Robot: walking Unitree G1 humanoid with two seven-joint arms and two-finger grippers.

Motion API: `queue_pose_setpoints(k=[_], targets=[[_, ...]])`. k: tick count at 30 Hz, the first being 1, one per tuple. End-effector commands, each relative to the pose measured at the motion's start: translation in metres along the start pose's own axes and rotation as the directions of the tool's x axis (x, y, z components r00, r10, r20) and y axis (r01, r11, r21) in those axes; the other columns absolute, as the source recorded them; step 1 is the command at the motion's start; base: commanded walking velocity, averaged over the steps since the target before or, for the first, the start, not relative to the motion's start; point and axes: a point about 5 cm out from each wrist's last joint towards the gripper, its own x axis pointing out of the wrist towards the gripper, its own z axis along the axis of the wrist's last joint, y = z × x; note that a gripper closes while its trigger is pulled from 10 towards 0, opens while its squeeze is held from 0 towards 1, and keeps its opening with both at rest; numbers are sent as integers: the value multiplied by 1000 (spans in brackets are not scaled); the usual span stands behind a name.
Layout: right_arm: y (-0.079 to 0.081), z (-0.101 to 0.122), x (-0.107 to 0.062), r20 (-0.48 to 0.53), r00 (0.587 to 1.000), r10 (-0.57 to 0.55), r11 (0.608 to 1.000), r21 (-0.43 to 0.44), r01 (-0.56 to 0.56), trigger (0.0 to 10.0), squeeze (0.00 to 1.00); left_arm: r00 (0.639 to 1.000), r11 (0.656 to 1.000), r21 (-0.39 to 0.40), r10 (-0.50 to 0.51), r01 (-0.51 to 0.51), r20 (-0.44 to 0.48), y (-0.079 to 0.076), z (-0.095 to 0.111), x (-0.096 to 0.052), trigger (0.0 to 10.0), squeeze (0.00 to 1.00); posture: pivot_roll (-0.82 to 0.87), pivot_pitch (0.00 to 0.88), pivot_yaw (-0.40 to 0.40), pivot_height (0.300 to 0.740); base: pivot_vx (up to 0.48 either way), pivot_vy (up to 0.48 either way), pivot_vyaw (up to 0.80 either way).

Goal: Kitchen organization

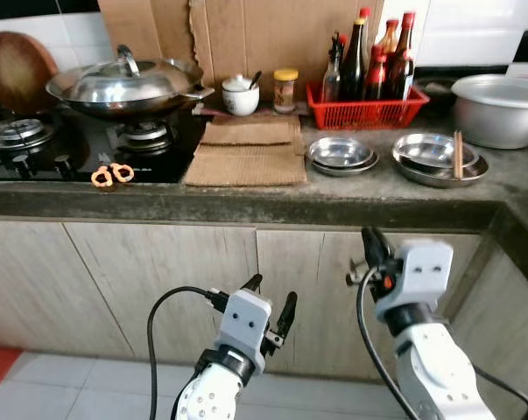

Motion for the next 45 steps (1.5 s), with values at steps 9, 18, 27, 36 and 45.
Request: queue_pose_setpoints(k=[9,18,27,36,45], targets=[[5,-29,-17,-119,993,17,998,-50,-24,0,0,999,1000,-4,13,-13,-36,4,-6,-2,10000,0,171,0,-28,740,0,0,-178],[8,-35,-23,-145,989,11,999,-39,-17,0,0,999,1000,-16,7,-8,-47,4,-7,-3,10000,0,166,0,-24,740,0,69,-800],[10,-37,-25,-152,988,6,999,-40,-12,0,0,999,1000,-19,4,-5,-50,4,-7,-4,10000,0,167,0,-21,740,0,401,-800],[12,-37,-25,-151,988,6,999,-38,-12,0,0,999,1000,-17,6,-6,-52,5,-7,-4,10000,0,170,0,-23,740,0,428,-800],[13,-37,-24,-151,989,-3,999,-40,-3,0,0,999,1000,-17,1,-2,-54,5,-6,-4,10000,0,167,0,-17,740,0,428,-267]])
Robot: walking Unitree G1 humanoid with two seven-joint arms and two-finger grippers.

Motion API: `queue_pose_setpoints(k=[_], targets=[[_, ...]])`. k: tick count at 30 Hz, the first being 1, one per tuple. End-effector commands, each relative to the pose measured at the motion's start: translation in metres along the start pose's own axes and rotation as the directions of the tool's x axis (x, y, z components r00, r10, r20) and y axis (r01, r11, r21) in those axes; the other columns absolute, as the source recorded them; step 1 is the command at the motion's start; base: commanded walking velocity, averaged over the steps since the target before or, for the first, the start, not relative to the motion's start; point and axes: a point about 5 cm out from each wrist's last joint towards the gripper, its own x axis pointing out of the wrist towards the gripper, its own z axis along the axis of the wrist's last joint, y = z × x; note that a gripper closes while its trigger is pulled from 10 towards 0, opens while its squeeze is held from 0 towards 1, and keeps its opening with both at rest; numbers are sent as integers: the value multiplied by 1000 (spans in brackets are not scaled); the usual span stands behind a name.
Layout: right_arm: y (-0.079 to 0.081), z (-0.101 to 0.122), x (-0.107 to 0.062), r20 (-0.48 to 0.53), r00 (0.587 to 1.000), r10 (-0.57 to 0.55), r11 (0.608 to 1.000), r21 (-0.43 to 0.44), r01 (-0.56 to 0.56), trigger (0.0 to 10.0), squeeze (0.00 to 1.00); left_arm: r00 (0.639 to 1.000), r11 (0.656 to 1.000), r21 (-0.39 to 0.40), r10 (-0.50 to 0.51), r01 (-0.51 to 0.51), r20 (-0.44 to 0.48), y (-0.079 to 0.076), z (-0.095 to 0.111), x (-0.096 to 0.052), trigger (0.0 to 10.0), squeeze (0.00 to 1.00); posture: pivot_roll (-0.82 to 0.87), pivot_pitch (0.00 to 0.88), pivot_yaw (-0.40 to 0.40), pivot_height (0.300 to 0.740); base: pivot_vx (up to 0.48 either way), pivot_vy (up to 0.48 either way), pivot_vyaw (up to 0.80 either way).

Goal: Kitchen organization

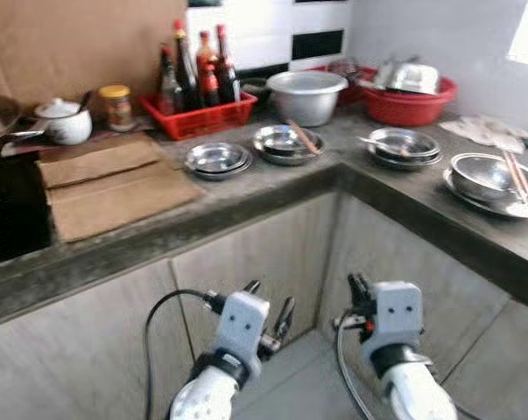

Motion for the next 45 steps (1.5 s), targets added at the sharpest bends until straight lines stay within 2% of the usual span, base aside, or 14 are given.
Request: queue_pose_setpoints(k=[1,17,23,27,41,45], targets=[[-4,2,-1,10,1000,-19,1000,-14,19,0,0,1000,1000,-6,-7,7,6,-2,3,2,10000,0,167,0,-17,740,0,424,0],[-5,1,-1,2,999,-47,999,-18,47,0,0,1000,1000,-1,-25,25,-4,-3,2,3,10000,0,170,0,-12,740,0,339,-800],[-5,0,0,-4,999,-52,998,-43,51,0,0,998,997,53,-57,58,-28,-7,-1,4,10000,0,168,0,-12,740,0,0,-775],[-5,0,0,-5,998,-61,997,-42,60,0,0,998,997,52,-61,62,-21,-7,0,3,10000,0,169,0,-9,740,0,-381,-206],[-3,1,1,-1,999,-52,998,-45,52,0,0,997,996,58,-68,70,-23,-8,0,3,10000,0,171,0,-10,740,0,-420,-777],[0,1,2,4,999,-33,998,-55,33,0,0,997,996,56,-67,69,-24,-8,0,3,10000,0,173,0,-14,740,64,-415,0]])
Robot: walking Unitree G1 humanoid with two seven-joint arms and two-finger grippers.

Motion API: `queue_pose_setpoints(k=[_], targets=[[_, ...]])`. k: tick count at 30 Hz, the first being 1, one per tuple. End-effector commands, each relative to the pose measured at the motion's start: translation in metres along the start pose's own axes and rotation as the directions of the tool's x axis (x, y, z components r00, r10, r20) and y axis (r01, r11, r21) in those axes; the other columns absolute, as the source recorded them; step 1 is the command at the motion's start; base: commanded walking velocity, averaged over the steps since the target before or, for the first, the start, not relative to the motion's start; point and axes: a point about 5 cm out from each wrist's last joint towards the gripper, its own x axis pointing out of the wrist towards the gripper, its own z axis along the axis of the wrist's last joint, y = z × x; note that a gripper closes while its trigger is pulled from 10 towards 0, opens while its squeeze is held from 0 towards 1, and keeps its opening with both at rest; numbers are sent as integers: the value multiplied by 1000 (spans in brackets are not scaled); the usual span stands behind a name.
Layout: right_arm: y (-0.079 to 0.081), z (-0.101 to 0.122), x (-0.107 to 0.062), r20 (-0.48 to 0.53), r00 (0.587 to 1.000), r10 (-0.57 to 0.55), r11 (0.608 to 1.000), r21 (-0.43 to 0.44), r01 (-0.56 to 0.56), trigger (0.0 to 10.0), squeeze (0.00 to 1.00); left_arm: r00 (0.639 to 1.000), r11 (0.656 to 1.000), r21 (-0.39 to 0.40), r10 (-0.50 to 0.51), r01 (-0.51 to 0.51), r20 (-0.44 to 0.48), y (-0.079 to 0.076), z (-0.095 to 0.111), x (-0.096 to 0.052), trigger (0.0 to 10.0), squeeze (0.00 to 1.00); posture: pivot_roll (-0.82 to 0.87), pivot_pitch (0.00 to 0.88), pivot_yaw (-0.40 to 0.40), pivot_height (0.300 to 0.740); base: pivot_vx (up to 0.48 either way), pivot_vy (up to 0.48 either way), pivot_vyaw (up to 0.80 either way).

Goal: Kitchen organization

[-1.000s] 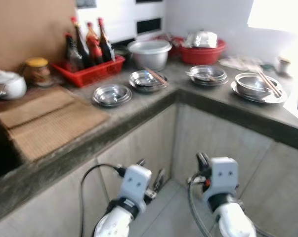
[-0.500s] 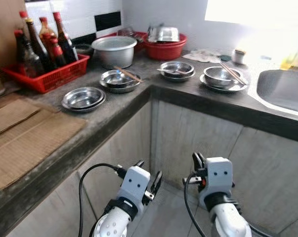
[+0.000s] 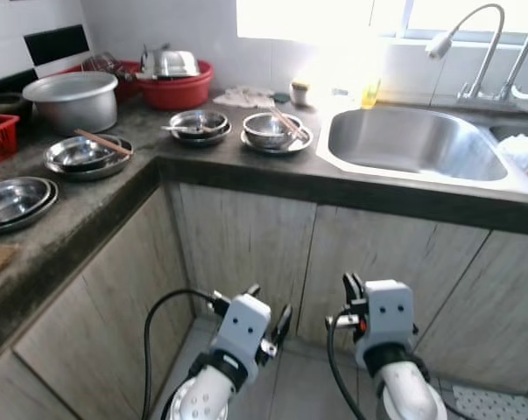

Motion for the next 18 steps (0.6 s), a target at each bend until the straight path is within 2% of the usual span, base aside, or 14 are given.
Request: queue_pose_setpoints(k=[1,5,9,10,11,13,18], targets=[[-2,2,1,9,1000,-1,1000,-18,1,0,0,1000,1000,-3,-5,5,1,-3,2,1,10000,0,173,0,-14,740,255,-401,0],[-2,3,2,9,1000,2,1000,-17,-2,0,0,1000,1000,-17,9,-9,-16,-2,0,2,10000,0,171,0,-16,740,266,-366,0],[-5,7,6,27,1000,-10,1000,-22,10,0,0,999,996,-70,49,-51,-18,5,0,3,10000,0,168,0,-15,740,0,0,0],[-7,9,7,32,999,-15,1000,-22,15,3765,0,998,996,-65,53,-54,-13,6,1,4,10000,0,168,0,-15,740,0,0,0],[-10,12,9,44,999,-24,999,-23,25,9686,0,998,996,-58,61,-61,-2,7,3,5,10000,0,169,0,-16,740,0,0,0],[-12,15,11,56,998,-35,999,-25,36,10000,0,998,996,-52,67,-67,6,8,5,5,10000,0,167,0,-16,740,0,0,0],[-19,24,16,97,993,-61,998,-18,63,10000,0,997,997,-29,72,-71,27,11,8,10,10000,0,162,0,-12,740,0,0,0]])
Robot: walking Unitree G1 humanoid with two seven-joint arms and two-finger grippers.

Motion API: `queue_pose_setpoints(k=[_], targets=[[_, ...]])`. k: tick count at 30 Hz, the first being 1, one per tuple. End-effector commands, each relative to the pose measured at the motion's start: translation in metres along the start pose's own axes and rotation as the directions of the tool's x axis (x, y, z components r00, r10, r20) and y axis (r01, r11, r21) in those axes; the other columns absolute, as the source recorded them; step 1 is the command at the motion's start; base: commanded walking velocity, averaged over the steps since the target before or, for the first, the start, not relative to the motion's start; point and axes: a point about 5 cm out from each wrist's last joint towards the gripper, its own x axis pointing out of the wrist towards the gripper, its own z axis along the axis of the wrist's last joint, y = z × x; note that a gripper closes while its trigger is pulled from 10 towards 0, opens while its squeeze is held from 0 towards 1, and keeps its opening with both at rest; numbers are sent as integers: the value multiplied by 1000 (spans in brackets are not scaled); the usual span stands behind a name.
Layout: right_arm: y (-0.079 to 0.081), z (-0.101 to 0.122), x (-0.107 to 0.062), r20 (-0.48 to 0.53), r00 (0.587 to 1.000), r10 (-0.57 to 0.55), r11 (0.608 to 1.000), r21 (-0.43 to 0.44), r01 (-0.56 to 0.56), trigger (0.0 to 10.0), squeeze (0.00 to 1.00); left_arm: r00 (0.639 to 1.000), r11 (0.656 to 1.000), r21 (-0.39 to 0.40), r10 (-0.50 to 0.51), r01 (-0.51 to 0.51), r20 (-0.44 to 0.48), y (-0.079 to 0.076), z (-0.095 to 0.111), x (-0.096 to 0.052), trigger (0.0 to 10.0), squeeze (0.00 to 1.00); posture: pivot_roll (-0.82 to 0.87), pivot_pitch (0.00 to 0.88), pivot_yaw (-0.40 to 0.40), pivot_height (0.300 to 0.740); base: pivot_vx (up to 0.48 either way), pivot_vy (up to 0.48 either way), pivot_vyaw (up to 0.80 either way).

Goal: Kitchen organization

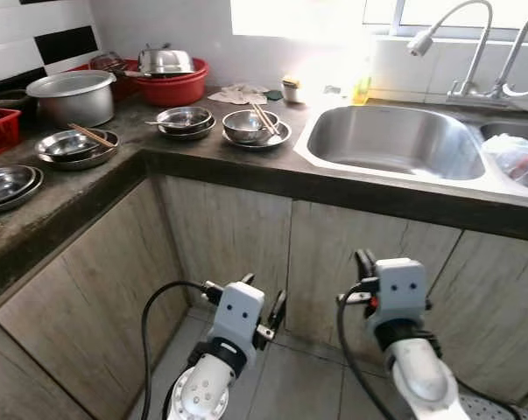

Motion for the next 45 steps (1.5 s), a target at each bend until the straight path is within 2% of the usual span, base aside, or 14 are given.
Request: queue_pose_setpoints(k=[1,7,14,20,27,45], targets=[[-2,5,1,15,1000,-7,1000,8,6,10000,0,1000,1000,15,13,-13,2,4,0,2,10000,0,161,0,-14,740,0,0,0],[-6,13,6,47,999,-21,1000,-9,22,10000,0,999,998,33,43,-44,22,14,4,9,10000,0,159,0,-9,740,178,0,-613],[-8,41,15,152,987,-45,999,-16,48,10000,0,997,996,59,60,-62,38,24,6,18,10000,0,156,0,-10,740,283,0,0],[-17,57,26,215,974,-72,996,-28,80,10000,0,997,996,78,45,-50,66,24,11,23,10000,0,159,0,-10,740,343,0,0],[-22,64,30,239,968,-81,995,-33,91,10000,0,996,995,86,41,-47,75,24,12,25,10000,0,160,0,-12,740,400,0,0],[-22,68,34,255,964,-73,996,-37,86,10000,0,996,994,98,30,-37,79,22,10,24,10000,0,161,0,-13,740,453,0,0]])
